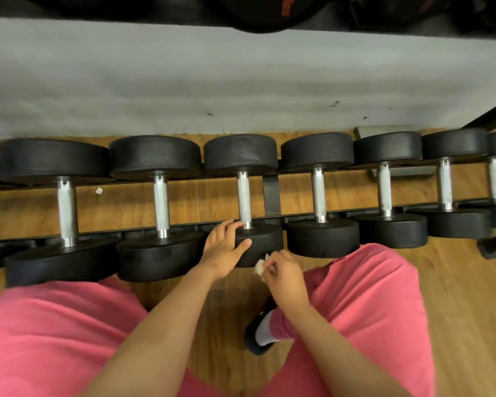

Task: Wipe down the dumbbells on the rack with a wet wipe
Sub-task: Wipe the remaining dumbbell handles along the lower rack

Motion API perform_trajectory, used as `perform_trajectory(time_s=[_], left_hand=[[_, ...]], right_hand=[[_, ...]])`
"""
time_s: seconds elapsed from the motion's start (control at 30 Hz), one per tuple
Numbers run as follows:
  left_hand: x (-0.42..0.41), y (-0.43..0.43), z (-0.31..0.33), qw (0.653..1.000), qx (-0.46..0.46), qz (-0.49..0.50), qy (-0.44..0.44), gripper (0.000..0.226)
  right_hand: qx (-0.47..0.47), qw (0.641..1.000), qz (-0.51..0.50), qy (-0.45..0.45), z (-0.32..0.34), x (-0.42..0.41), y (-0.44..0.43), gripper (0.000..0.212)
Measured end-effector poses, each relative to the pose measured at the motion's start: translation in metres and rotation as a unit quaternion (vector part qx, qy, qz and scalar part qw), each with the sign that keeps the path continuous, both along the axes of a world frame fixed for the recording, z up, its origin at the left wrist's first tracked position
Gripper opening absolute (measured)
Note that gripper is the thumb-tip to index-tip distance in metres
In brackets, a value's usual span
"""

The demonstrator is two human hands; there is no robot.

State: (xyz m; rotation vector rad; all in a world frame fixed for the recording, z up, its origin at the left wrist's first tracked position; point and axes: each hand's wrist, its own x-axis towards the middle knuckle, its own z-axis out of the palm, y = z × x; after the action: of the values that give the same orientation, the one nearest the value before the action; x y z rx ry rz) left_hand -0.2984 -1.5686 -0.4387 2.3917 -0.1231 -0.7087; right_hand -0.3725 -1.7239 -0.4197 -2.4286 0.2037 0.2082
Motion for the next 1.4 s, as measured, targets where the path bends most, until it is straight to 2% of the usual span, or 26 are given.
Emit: perform_trajectory(time_s=[0.13,0.23,0.33,0.5,0.57,0.63,0.73,0.8,0.93,1.07,1.2,1.4], left_hand=[[0.0,0.002,0.002,1.0,-0.017,0.003,0.007,0.053],[0.0,0.002,0.0,1.0,-0.018,0.002,0.007,0.053],[-0.001,0.001,0.0,1.0,-0.025,0.007,0.006,0.053],[-0.005,0.001,-0.004,0.999,-0.022,0.012,-0.024,0.048],[-0.009,-0.006,-0.006,0.993,-0.048,0.071,-0.077,0.034],[-0.007,-0.02,-0.005,0.969,-0.094,0.203,-0.103,0.02],[0.007,-0.044,0.003,0.896,-0.105,0.426,-0.07,0.026],[0.013,-0.054,0.002,0.873,-0.051,0.479,-0.079,0.027],[0.015,-0.059,-0.009,0.871,-0.015,0.477,-0.115,0.017],[0.015,-0.059,-0.01,0.868,-0.005,0.478,-0.131,0.012],[0.016,-0.059,-0.013,0.871,-0.004,0.474,-0.131,0.011],[0.016,-0.059,-0.019,0.871,0.004,0.476,-0.121,0.012]], right_hand=[[0.0,0.995,-0.099,0.012,0.007,0.009,-0.017,0.011],[0.019,0.999,-0.03,-0.02,0.017,0.014,0.002,0.016],[-0.003,0.999,0.025,-0.019,0.012,0.019,0.01,0.012],[0.015,0.997,-0.071,-0.008,0.005,0.017,-0.024,0.018],[0.038,0.99,-0.131,-0.034,0.006,0.025,-0.036,0.02],[0.084,0.982,-0.166,-0.043,0.007,0.043,-0.039,0.017],[0.176,0.962,-0.205,-0.036,0.013,0.076,-0.031,0.008],[0.238,0.942,-0.236,-0.031,0.015,0.101,-0.025,0.012],[0.359,0.893,-0.269,0.037,0.004,0.15,-0.007,0.019],[0.399,0.863,-0.299,0.078,-0.005,0.182,0.014,0.028],[0.434,0.85,-0.278,0.112,-0.01,0.191,0.021,0.015],[0.428,0.861,-0.244,0.126,-0.016,0.196,0.023,0.025]])
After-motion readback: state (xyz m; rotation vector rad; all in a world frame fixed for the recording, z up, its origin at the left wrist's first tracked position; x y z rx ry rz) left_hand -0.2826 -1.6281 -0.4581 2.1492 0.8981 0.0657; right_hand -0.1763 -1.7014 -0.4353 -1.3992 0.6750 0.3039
